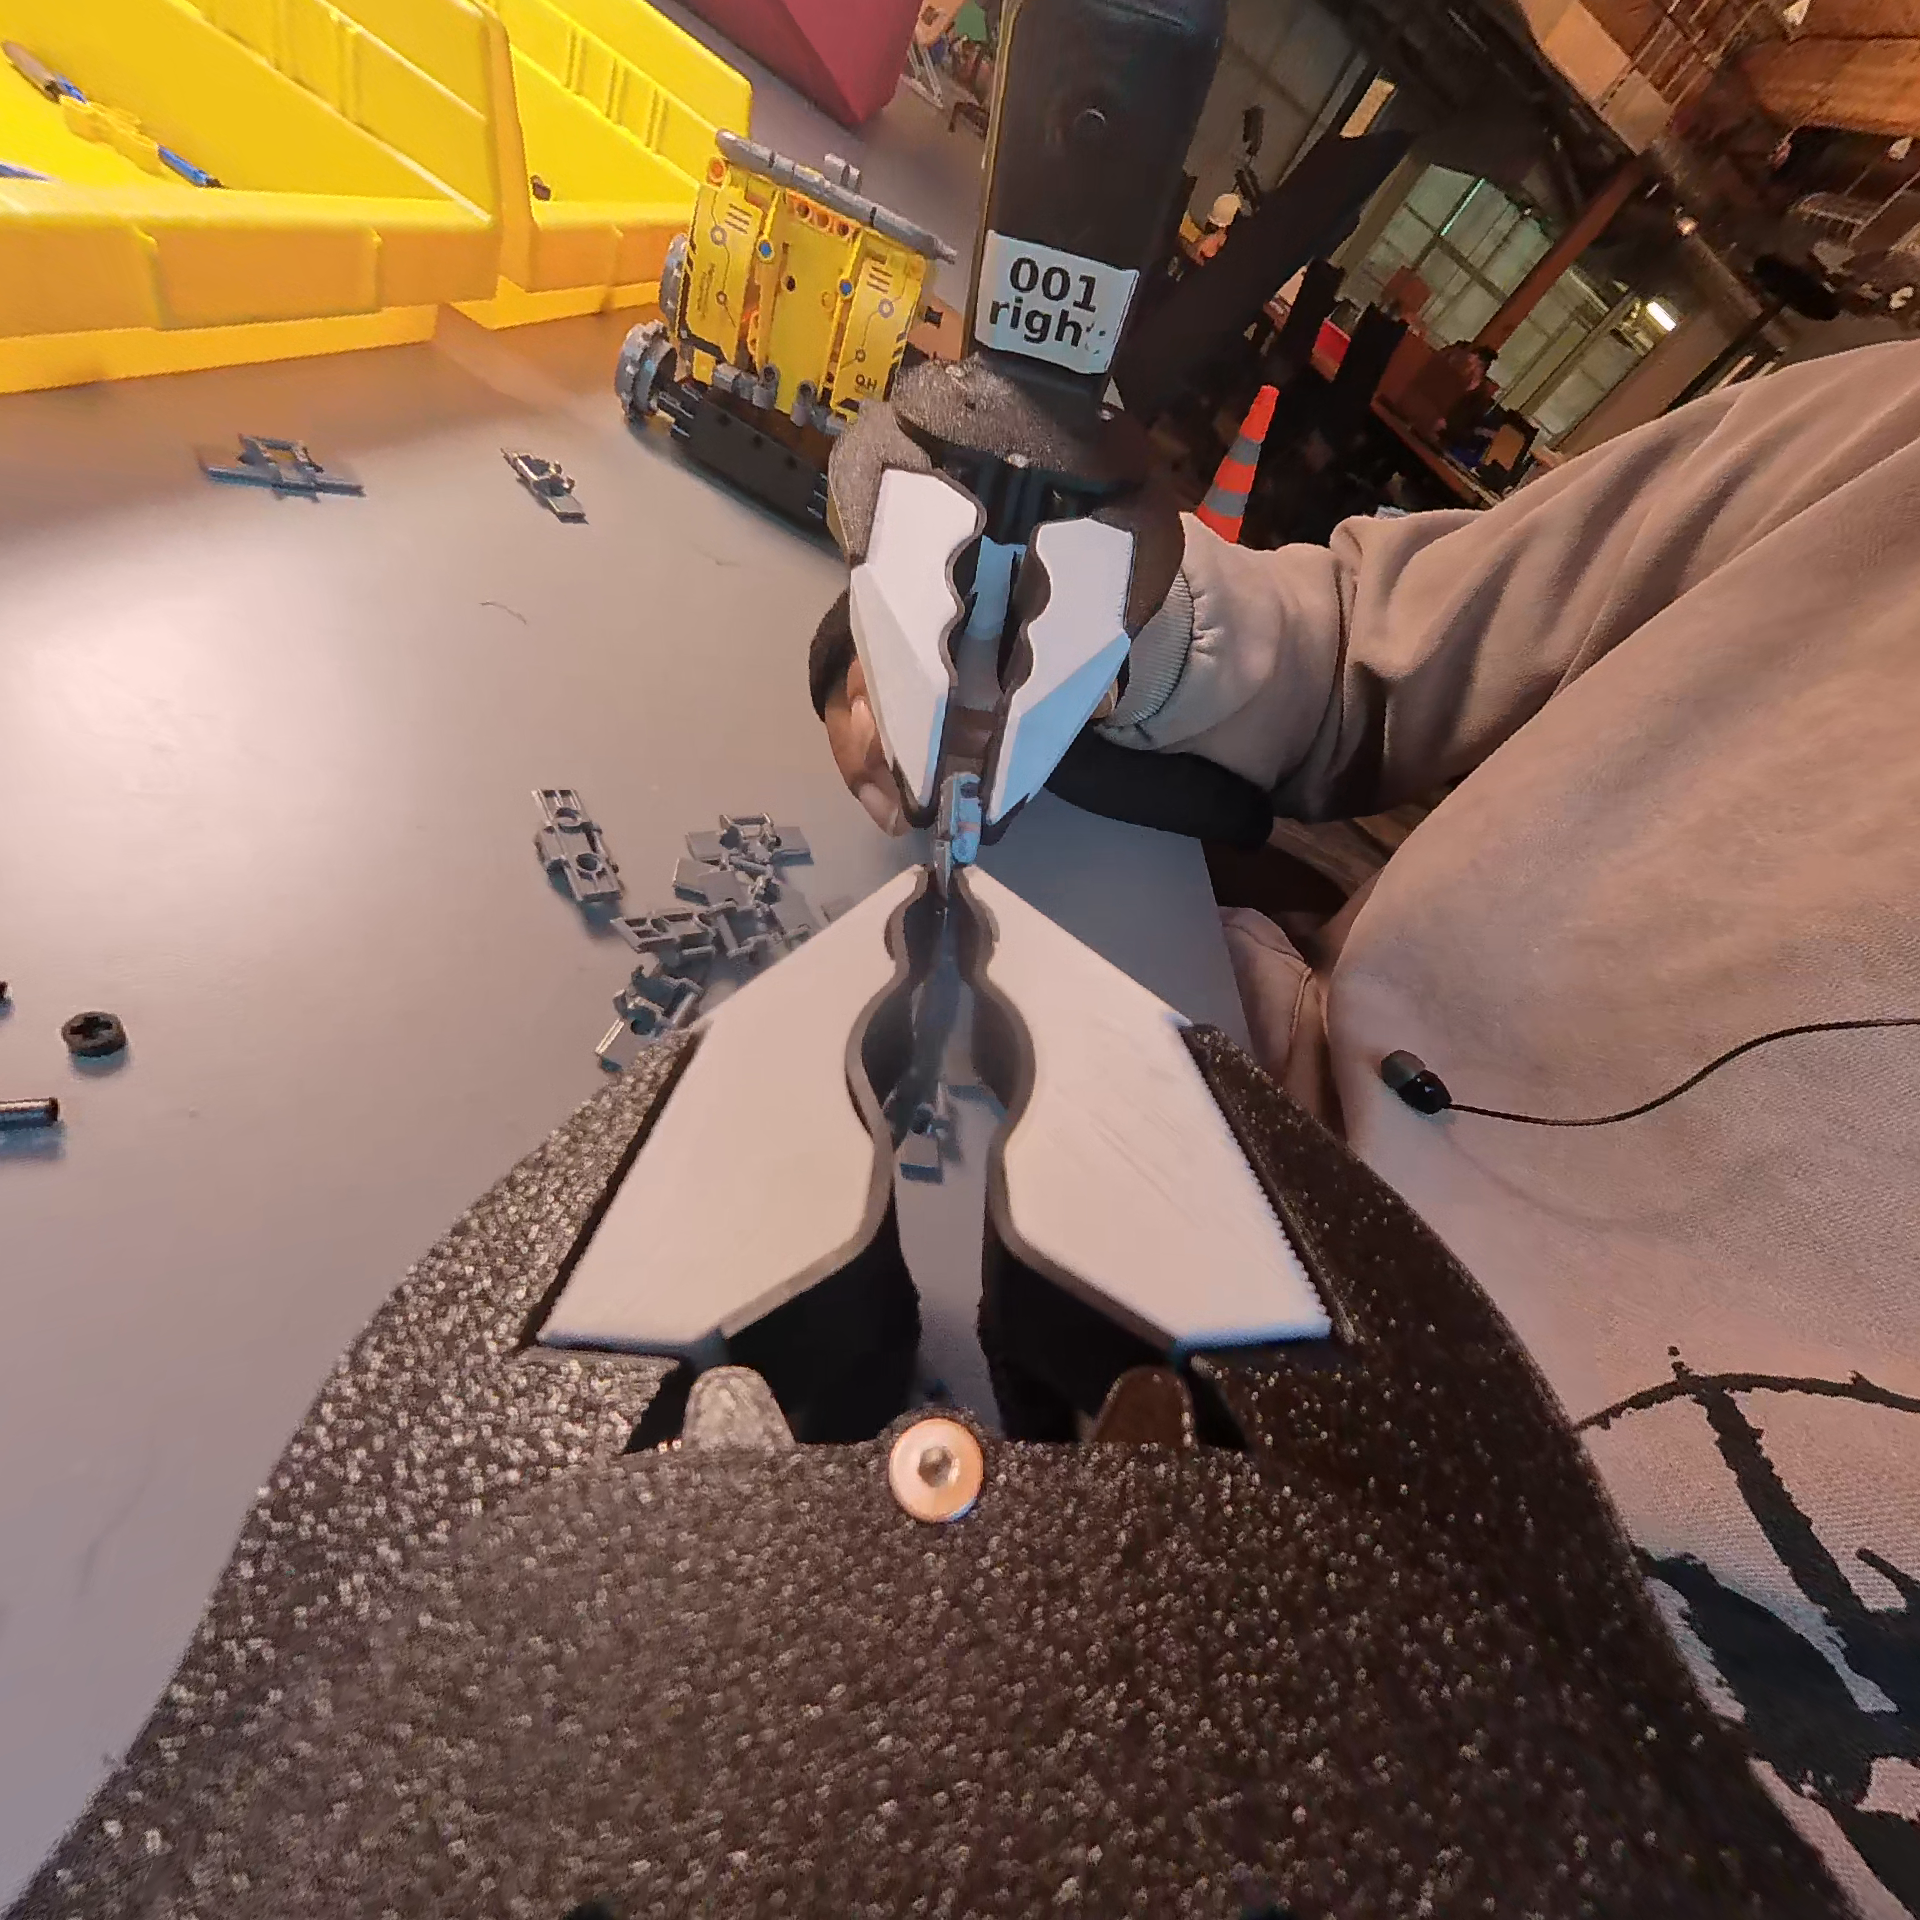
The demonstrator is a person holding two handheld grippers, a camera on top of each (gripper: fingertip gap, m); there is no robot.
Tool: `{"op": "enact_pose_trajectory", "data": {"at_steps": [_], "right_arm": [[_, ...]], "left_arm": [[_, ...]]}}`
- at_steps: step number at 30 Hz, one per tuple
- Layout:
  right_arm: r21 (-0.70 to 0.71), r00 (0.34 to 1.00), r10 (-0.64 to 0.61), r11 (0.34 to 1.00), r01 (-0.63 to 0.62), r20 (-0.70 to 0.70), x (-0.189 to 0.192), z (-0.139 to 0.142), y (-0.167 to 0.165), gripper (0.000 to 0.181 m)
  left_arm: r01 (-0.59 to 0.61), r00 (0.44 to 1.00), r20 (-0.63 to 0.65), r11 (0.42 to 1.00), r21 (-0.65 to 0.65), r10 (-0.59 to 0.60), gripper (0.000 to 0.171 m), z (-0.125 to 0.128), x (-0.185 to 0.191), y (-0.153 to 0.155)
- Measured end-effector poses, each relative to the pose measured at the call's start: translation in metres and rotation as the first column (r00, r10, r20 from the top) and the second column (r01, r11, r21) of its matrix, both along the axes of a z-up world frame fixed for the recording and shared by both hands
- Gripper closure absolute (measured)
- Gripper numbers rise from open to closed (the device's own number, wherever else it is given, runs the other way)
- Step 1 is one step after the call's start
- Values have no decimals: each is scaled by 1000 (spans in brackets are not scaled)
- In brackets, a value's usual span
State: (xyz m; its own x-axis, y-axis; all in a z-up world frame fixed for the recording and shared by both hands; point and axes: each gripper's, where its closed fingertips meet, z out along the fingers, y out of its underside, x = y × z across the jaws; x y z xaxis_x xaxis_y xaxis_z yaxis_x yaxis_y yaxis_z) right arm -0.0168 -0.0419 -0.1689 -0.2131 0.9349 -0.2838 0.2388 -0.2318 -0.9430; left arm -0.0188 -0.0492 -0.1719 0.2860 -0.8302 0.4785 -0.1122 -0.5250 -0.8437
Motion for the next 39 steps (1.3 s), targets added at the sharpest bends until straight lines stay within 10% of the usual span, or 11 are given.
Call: {"op": "enact_pose_trajectory", "data": {"at_steps": [39], "right_arm": [[185,991,130,974,-129,8,8,2,-32,181]], "left_arm": [[137,989,84,972,-193,-123,168,-9,17,-22]]}}
